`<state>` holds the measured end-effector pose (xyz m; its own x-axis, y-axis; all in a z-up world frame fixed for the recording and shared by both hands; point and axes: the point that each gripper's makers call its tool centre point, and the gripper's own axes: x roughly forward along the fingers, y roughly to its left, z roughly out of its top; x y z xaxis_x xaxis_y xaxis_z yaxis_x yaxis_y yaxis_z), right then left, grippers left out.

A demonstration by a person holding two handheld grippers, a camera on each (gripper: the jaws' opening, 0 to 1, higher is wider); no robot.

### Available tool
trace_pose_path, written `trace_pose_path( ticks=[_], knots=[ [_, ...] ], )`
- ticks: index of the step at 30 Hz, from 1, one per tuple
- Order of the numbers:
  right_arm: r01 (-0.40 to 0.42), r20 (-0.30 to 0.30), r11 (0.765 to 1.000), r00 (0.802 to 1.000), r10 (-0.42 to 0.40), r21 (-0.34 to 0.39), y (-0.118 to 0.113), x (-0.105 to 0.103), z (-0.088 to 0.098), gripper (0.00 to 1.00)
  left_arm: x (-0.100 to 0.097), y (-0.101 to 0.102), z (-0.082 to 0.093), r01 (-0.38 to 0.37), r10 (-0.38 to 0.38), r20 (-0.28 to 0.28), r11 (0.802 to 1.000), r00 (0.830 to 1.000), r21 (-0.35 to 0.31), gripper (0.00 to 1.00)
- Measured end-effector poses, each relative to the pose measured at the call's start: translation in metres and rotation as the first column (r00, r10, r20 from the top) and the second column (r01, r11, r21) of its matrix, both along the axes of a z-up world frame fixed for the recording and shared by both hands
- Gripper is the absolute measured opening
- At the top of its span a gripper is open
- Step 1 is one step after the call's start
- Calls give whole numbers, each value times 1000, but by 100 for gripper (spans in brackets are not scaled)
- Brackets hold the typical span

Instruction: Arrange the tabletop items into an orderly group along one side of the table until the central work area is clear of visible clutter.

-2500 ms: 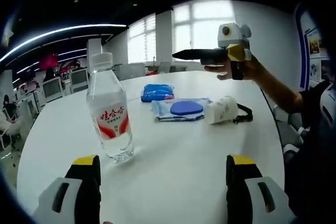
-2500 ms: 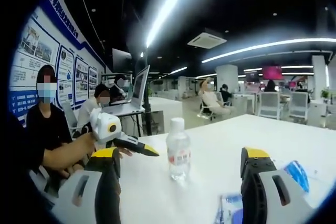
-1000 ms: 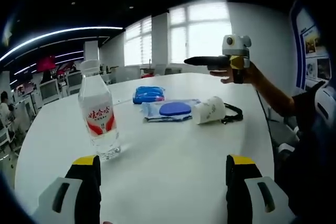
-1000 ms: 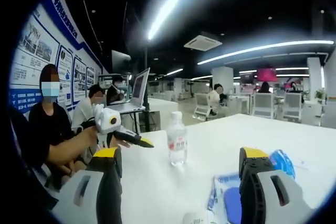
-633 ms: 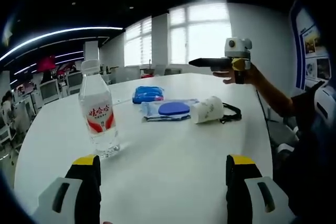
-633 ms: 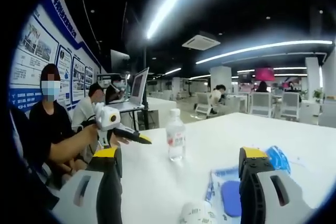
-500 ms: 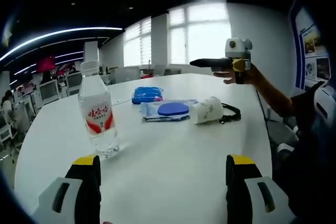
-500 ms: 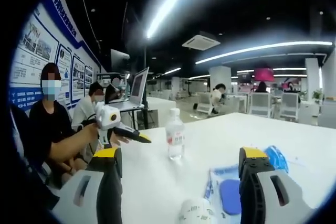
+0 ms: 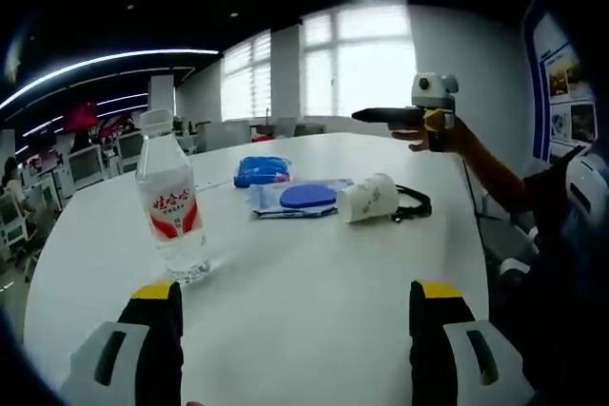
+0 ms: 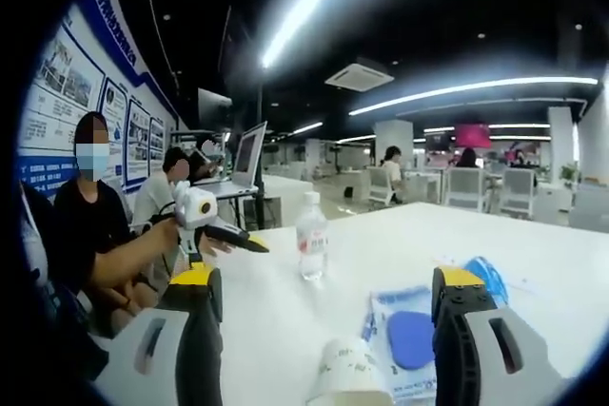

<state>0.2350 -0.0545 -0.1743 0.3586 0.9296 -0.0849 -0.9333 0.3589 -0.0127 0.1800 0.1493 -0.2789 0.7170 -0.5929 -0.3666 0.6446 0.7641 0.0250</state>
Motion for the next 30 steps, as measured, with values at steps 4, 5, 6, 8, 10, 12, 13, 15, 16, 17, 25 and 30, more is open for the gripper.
trace_pose_path(
  ticks=[4, 5, 6, 8, 10, 12, 13, 15, 16, 17, 25, 30],
  knots=[
    [15, 0, 1000, 1000, -15, 0, -7, -1, -3, 86, -2, 0, 1, 1, -1, 1, 1000, 1000, 1, 99],
    [17, 1, 1000, 1000, -17, -4, -10, -2, -4, 86, -2, 1, 2, 0, 0, 3, 1000, 1000, 3, 99],
    [18, 1, 1000, 1000, -18, -5, -10, -2, -5, 86, -2, 1, 2, 0, 0, 3, 1000, 1000, 3, 99],
    [22, 2, 1000, 1000, -22, -4, -14, -3, -6, 87, -4, 0, 3, 2, -2, 5, 1000, 1000, 3, 99],
    [26, 0, 1000, 1000, -26, -15, -20, -3, -10, 87, -8, -2, 5, 6, -6, 14, 1000, 1000, -1, 99],
    [34, -2, 999, 999, -34, -18, -25, -2, -12, 87, -8, -2, 6, 7, -7, 13, 1000, 1000, -3, 99],
    [38, -6, 999, 999, -38, -18, -28, -1, -13, 87, -9, -2, 6, 9, -9, 16, 1000, 1000, -3, 99],
    [42, -8, 999, 999, -42, -24, -32, -2, -15, 87, -11, -2, 7, 6, -6, 19, 1000, 1000, -7, 99],
    [43, -8, 999, 999, -44, -25, -32, -2, -15, 87, -11, -2, 7, 7, -6, 20, 1000, 1000, -9, 99],
    [48, -10, 998, 999, -49, -30, -35, -1, -17, 87, -11, -2, 7, 7, -7, 20, 1000, 1000, -13, 99],
    [56, -2, 998, 998, -56, -34, -45, -4, -24, 82, -15, -3, 3, 10, -9, 17, 1000, 1000, -10, 99],
    [62, -13, 997, 998, -63, -41, -54, -4, -35, 79, -16, -4, 3, 11, -11, 19, 1000, 1000, -12, 99]
  ],
)
